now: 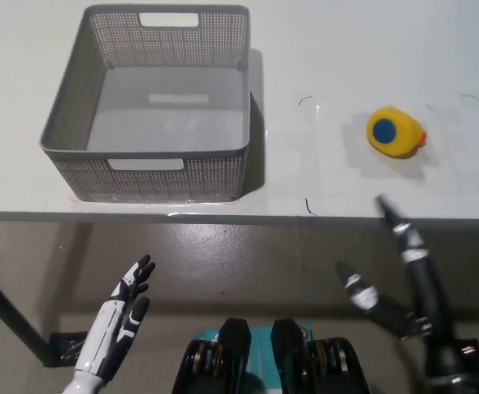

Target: Use the right hand to pick up a yellow duck toy and place it into a container on the left hand side

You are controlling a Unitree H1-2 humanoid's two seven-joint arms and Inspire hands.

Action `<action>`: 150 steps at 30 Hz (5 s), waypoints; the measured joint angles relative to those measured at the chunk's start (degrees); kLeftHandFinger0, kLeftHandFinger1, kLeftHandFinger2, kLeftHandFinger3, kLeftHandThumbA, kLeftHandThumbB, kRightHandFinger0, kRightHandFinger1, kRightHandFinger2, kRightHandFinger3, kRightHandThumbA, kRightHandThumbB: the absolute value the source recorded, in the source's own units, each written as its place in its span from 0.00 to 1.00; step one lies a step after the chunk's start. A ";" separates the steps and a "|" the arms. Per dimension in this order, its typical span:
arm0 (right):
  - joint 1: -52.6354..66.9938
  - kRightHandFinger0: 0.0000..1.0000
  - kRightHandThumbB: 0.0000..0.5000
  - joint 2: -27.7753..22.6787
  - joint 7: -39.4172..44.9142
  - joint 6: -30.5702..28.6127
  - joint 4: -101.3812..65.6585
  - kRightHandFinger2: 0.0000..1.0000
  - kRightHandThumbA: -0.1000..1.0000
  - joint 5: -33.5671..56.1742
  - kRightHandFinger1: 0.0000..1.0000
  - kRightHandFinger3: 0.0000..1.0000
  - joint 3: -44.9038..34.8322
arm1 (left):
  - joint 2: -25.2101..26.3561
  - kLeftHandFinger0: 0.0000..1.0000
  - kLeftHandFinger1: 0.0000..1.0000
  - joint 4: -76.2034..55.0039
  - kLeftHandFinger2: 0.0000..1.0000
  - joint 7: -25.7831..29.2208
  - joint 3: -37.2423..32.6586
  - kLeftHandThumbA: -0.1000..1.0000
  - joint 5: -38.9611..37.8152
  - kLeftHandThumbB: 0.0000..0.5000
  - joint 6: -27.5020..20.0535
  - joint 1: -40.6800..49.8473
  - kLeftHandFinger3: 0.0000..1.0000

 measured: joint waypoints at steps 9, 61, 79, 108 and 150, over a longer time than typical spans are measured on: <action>-8.42 1.00 0.80 -4.76 0.57 5.68 -6.05 1.00 1.00 -1.21 1.00 1.00 -6.23 | 0.01 1.00 1.00 0.01 1.00 -0.14 0.16 1.00 0.04 0.17 -0.48 -0.09 1.00; -64.56 1.00 0.98 -21.93 34.55 20.84 74.73 1.00 1.00 -11.45 1.00 1.00 19.90 | 0.02 1.00 1.00 -0.30 1.00 -0.53 -0.05 1.00 0.68 0.22 -0.79 2.09 1.00; -64.48 1.00 0.99 -20.28 34.86 18.83 75.17 1.00 1.00 -13.17 1.00 1.00 24.62 | 0.02 1.00 1.00 -0.31 1.00 -1.28 -0.08 1.00 0.62 0.29 -0.80 1.73 1.00; -62.40 0.00 0.16 -15.32 22.04 12.63 83.06 0.45 0.00 -13.49 0.20 0.43 23.52 | 0.03 1.00 1.00 -1.13 1.00 -2.35 -0.20 1.00 0.63 0.24 -0.78 -0.12 1.00; -64.84 0.03 0.19 -14.40 0.11 4.87 69.18 0.80 0.00 -5.00 0.45 0.87 2.62 | 0.12 1.00 1.00 -1.89 1.00 -2.59 0.16 1.00 1.00 0.19 -0.59 -1.49 1.00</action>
